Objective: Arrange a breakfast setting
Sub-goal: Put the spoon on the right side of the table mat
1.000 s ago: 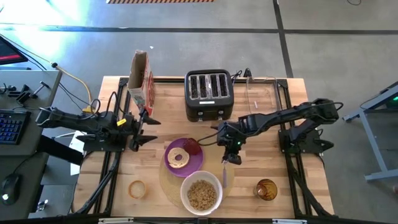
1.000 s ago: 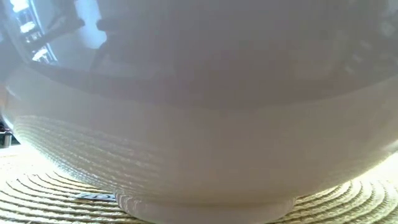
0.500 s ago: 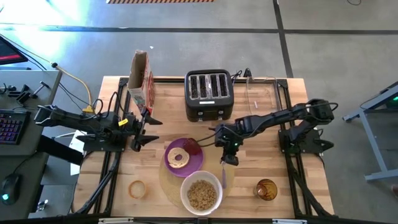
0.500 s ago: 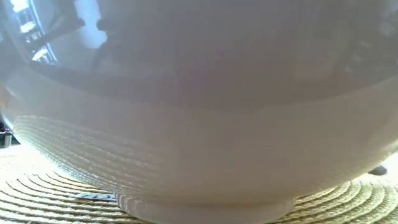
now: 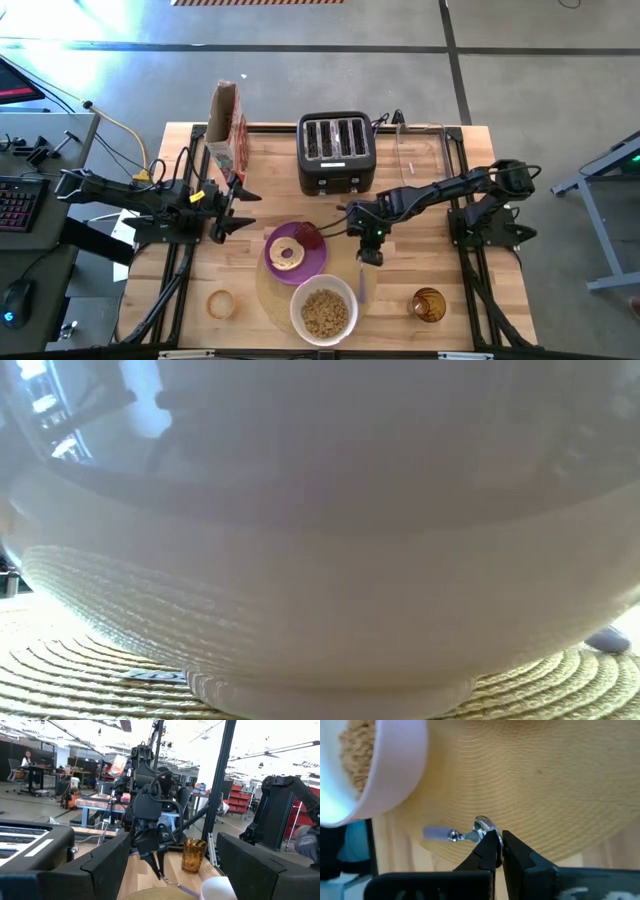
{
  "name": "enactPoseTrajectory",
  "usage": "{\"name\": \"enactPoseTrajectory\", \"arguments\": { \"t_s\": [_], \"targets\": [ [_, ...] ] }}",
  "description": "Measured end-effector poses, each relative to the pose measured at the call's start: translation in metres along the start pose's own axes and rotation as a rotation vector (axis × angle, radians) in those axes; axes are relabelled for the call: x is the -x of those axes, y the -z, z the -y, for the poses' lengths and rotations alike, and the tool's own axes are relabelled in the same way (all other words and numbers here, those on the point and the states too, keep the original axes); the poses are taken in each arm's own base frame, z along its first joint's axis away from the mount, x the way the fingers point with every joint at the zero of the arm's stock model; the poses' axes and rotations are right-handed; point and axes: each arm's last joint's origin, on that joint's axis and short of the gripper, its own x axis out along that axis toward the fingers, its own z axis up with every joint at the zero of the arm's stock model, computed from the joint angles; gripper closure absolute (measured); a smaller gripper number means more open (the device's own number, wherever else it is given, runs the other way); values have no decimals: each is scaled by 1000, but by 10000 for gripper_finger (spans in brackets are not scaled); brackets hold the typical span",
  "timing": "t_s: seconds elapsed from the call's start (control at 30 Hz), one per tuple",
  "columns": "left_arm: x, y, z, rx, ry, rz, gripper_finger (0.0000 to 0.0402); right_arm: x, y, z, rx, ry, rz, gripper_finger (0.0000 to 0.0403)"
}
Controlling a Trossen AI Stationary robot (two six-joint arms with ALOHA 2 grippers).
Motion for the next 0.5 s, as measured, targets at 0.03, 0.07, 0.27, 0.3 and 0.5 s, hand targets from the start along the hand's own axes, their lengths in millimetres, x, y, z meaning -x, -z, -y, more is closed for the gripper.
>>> {"name": "enactPoseTrajectory", "arguments": {
  "t_s": [0.03,0.07,0.27,0.3,0.5],
  "targets": [
    [0,0,0,5,0,0,115,0,0,0,-12,7,3,403],
    [0,0,0,11,0,0,115,0,0,0,-19,6,4,403],
    [0,0,0,35,0,2,115,0,1,0,-39,8,-5,403],
    [0,0,0,35,0,2,115,-1,1,1,-41,8,-7,403],
    [0,0,0,34,1,2,115,-16,1,7,-76,17,-51,403]
  ]
}}
